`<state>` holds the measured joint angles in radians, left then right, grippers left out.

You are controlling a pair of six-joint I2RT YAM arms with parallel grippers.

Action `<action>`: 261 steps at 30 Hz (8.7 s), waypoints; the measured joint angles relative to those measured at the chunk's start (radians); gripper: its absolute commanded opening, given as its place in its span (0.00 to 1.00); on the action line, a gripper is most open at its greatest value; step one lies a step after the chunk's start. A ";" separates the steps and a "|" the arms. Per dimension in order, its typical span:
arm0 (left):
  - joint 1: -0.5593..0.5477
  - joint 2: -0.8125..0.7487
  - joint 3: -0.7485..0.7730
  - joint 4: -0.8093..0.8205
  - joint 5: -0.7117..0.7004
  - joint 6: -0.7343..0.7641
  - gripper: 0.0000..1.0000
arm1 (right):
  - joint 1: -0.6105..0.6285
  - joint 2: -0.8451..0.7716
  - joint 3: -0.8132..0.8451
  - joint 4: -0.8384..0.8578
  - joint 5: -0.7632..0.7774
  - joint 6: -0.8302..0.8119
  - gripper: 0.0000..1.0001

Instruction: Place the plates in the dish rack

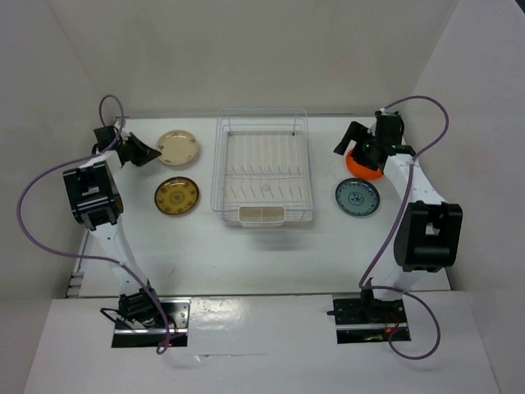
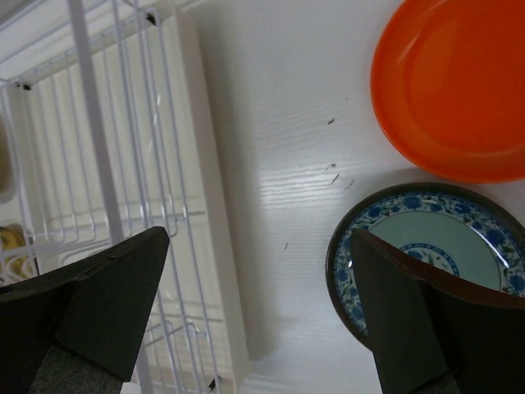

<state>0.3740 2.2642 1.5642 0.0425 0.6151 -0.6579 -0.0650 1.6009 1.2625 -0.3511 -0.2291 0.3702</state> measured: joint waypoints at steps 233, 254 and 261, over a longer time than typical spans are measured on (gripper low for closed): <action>-0.744 -0.558 0.247 -0.602 0.098 0.152 0.88 | -0.106 0.470 0.547 0.062 0.087 0.034 0.00; -0.642 -0.262 0.283 -0.101 0.342 -0.050 0.86 | 0.086 0.116 0.551 0.032 -0.067 -0.039 0.00; -0.584 -0.263 0.190 0.135 0.399 -0.149 0.86 | 0.187 0.090 0.476 0.017 -0.132 -0.039 0.00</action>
<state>-0.2096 2.0010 1.7542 0.1780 1.0138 -0.8066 0.1223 1.6909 1.7386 -0.3344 -0.3611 0.3317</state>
